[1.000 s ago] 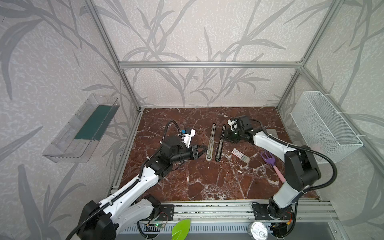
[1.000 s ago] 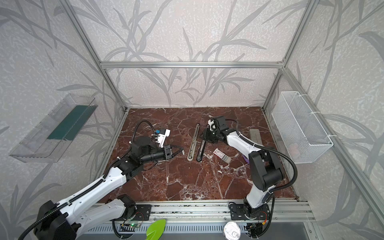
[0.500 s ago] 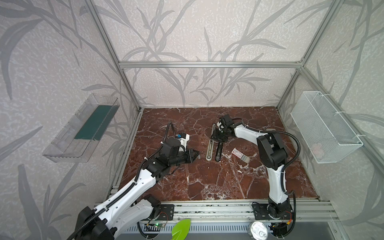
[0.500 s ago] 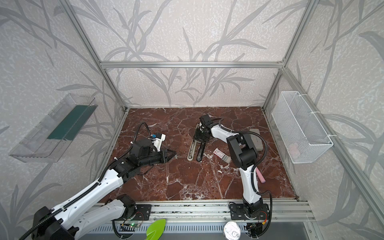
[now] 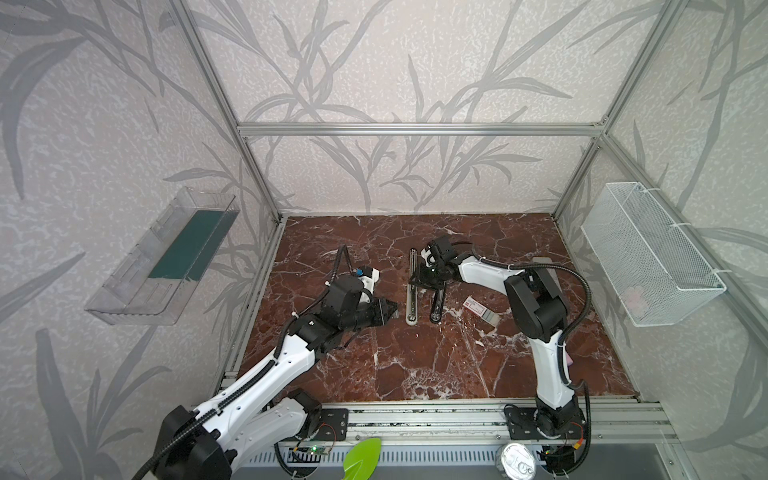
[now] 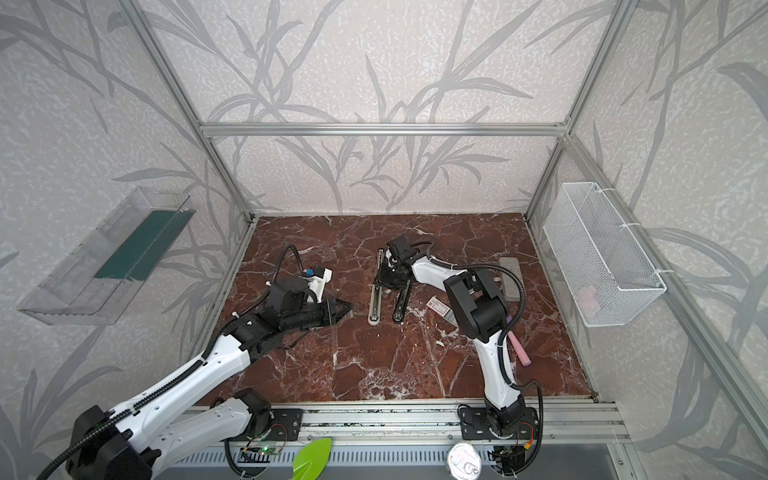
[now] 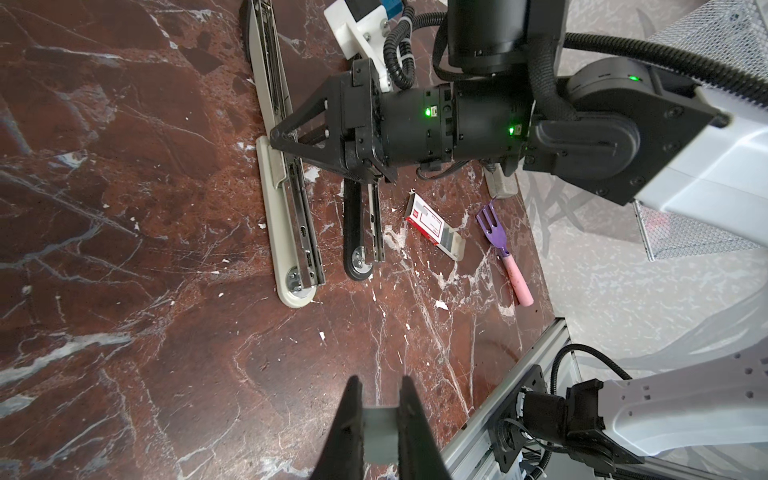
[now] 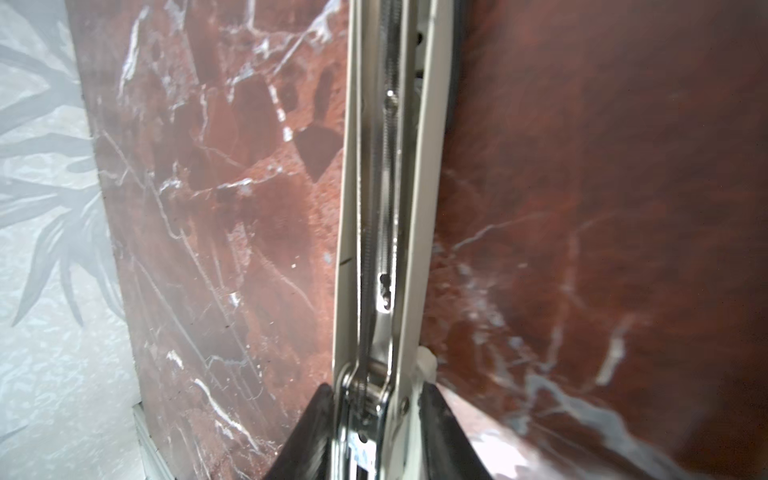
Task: Load the staples into the stapler
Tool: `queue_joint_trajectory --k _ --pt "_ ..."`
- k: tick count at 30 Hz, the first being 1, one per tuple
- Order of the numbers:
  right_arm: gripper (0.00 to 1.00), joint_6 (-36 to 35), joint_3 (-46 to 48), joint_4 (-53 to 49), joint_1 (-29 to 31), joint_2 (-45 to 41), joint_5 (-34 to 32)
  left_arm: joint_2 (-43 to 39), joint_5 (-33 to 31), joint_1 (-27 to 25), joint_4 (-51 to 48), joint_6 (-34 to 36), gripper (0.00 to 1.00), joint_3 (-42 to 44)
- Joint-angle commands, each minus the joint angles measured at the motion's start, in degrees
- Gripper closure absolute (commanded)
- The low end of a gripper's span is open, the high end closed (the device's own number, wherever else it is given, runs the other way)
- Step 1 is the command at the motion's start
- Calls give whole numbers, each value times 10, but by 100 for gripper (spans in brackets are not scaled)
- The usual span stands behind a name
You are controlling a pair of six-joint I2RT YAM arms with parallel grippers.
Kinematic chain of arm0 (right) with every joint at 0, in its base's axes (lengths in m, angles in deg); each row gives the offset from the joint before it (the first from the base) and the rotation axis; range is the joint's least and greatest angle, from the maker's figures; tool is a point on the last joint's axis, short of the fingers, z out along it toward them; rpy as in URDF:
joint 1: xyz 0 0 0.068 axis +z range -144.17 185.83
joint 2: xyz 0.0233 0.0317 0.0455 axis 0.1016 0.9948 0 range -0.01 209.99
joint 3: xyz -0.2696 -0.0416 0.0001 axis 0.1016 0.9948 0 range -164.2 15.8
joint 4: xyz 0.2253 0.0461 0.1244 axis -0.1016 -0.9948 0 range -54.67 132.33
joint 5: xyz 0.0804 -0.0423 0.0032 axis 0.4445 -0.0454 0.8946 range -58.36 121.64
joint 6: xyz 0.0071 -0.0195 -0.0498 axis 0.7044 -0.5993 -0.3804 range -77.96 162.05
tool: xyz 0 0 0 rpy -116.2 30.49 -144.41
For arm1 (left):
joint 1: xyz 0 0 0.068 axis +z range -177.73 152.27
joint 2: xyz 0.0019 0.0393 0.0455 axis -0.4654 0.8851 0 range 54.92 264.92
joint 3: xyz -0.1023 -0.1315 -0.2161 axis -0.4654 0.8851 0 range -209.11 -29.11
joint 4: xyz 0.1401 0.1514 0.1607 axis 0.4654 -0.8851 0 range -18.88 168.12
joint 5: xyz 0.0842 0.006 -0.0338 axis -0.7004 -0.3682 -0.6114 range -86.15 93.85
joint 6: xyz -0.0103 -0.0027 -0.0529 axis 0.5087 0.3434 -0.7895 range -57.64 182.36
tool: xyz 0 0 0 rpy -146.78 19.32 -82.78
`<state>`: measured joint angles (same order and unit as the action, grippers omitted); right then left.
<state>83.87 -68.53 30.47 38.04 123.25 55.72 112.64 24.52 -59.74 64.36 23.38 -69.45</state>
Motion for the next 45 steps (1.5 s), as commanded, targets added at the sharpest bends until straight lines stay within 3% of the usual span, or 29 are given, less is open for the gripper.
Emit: queue_joint_trajectory --k 1,14,22,26,36,45 --pt "65 21 27 5 14 1 22 14 -15 6 -10 10 89 -27" --pt "57 -1 44 -5 17 -76 8 80 -75 10 -71 11 88 -82" --pt "58 -41 192 6 9 -247 -59 177 -125 10 -139 16 88 -167" --pt "58 -49 275 26 9 -335 -65 226 -145 6 -148 7 88 -202" --pt "57 -146 441 84 31 -532 -53 375 -179 -21 -188 4 88 -320" --pt "56 -198 466 37 74 -599 -99 490 -215 -50 -236 16 88 -427"
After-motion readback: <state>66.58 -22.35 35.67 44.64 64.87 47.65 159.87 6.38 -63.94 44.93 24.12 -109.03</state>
